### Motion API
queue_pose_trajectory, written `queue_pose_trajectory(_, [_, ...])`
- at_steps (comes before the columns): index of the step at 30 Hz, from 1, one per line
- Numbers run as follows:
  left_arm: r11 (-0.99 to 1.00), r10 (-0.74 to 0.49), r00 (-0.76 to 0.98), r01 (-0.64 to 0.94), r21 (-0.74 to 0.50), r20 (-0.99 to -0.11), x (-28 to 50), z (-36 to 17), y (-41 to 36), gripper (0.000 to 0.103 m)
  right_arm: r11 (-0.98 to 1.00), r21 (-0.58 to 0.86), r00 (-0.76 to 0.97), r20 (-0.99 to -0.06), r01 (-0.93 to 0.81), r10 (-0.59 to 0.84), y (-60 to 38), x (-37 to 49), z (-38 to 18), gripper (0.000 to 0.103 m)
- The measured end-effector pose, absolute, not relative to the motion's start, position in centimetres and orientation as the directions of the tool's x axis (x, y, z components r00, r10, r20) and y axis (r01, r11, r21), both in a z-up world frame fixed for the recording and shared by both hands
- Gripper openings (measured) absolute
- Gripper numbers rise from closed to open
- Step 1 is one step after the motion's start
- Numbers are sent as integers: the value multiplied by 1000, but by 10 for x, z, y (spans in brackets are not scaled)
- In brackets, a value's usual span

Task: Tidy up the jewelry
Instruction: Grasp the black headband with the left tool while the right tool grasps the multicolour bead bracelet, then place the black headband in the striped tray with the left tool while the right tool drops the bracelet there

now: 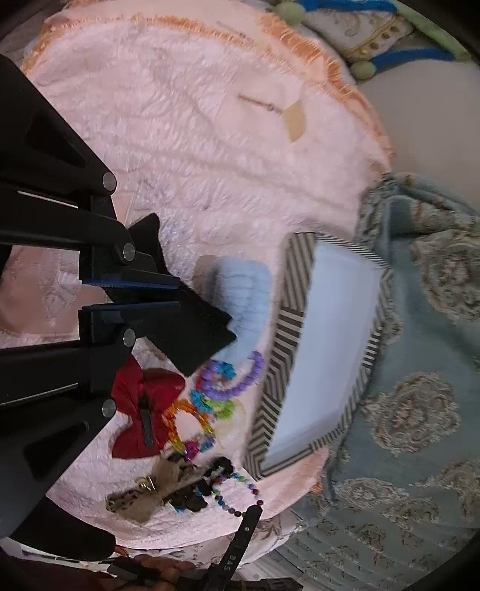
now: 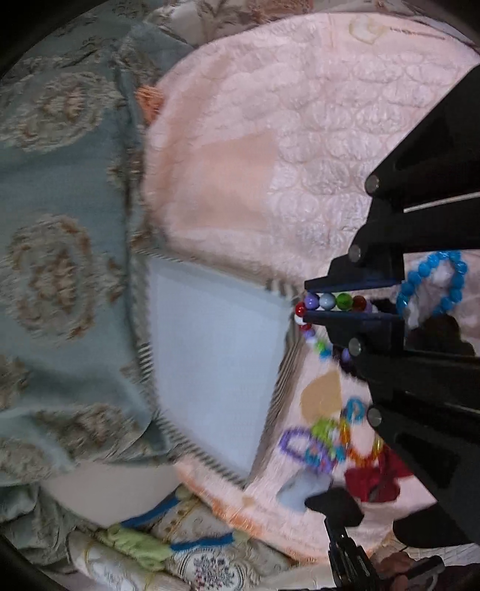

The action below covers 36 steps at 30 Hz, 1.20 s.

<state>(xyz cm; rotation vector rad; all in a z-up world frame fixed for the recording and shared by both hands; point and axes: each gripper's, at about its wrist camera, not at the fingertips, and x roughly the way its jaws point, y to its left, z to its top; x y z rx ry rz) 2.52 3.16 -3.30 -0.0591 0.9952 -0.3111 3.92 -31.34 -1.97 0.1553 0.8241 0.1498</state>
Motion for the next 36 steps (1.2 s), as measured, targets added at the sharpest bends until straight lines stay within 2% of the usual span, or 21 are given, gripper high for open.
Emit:
queue_pose_trajectory(8, [943,-322,569,263,-204,-757,12,11,26,0,975,194,730,-650,-108,210,-312,16,28,9])
queue_pose_trajectory(16, [945,-320,623,266,-191,-713,26,40,16,0,974,181,752,-621,-137,221,-305,10,52,9])
queue_pose_trajectory(30, [956,-280,649,258,-142,-707,89,41,-12,0,973,171,737,-636,-154,228,-294,48,47,9])
queue_pose_trajectory(36, [957,-278,633,243,-156,-723,133,26,-21,0,972,181,723,-650,-149,232,-287,83,35,9])
